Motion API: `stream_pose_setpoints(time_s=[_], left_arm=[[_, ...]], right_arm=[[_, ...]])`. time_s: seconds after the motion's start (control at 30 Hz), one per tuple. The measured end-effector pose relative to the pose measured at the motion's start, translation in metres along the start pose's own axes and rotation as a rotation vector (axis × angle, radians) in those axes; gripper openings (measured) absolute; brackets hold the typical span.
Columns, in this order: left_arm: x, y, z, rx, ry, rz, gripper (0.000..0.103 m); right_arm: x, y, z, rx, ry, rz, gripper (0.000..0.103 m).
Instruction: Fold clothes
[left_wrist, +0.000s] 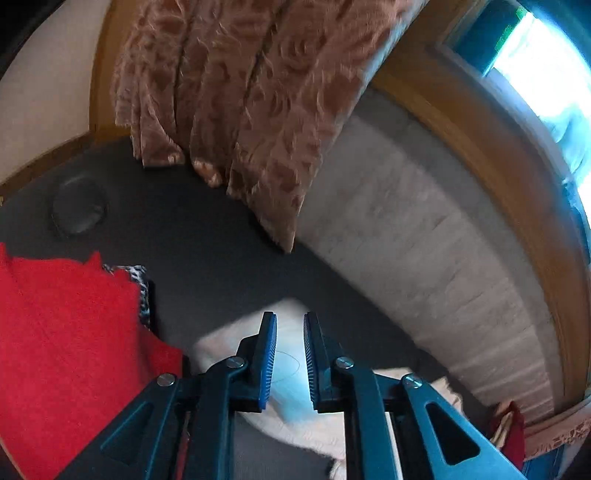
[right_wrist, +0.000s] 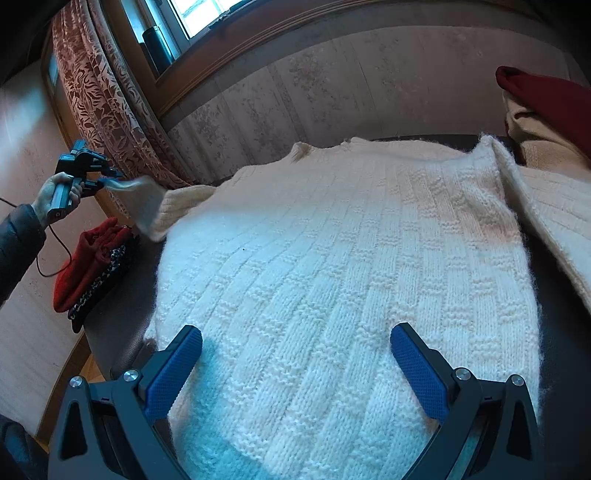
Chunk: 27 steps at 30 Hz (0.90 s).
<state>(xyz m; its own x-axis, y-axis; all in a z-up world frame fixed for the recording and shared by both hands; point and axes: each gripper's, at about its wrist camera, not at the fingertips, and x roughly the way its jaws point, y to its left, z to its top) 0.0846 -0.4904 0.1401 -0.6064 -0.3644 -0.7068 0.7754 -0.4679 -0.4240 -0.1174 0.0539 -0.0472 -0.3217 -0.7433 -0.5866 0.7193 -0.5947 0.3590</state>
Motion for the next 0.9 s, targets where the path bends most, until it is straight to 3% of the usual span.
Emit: stream_pose_setpoints(time_s=[0.13,0.33,0.47,0.53,0.7,0.83,0.9], left_arm=[[-0.007,-0.008,-0.064,0.092,0.126,-0.167,0.015],[0.001,-0.036,-0.249,0.196,0.462,-0.435,0.014],[0.001,-0.060,-0.323,0.239,0.552,-0.505,0.014],[0.002,-0.070,-0.332,0.271,0.534,-0.481,0.019],[0.003,-0.095,-0.351,0.352,0.484,-0.413,0.019],[0.007,-0.110,-0.352,0.360,0.483,-0.384,0.025],[0.012,-0.119,-0.355,0.384,0.468,-0.361,0.020]], right_arm=[[0.000,-0.002,0.000,0.006,-0.005,0.012,0.103],[-0.002,-0.003,0.001,0.007,-0.006,0.013,0.103],[-0.004,-0.001,0.002,0.009,-0.007,0.013,0.103],[-0.004,0.000,0.001,0.010,-0.010,0.013,0.103],[-0.005,0.001,0.001,0.013,-0.015,0.015,0.103],[-0.006,0.000,0.002,0.017,-0.018,0.019,0.103],[-0.005,0.001,0.002,0.017,-0.014,0.017,0.103]])
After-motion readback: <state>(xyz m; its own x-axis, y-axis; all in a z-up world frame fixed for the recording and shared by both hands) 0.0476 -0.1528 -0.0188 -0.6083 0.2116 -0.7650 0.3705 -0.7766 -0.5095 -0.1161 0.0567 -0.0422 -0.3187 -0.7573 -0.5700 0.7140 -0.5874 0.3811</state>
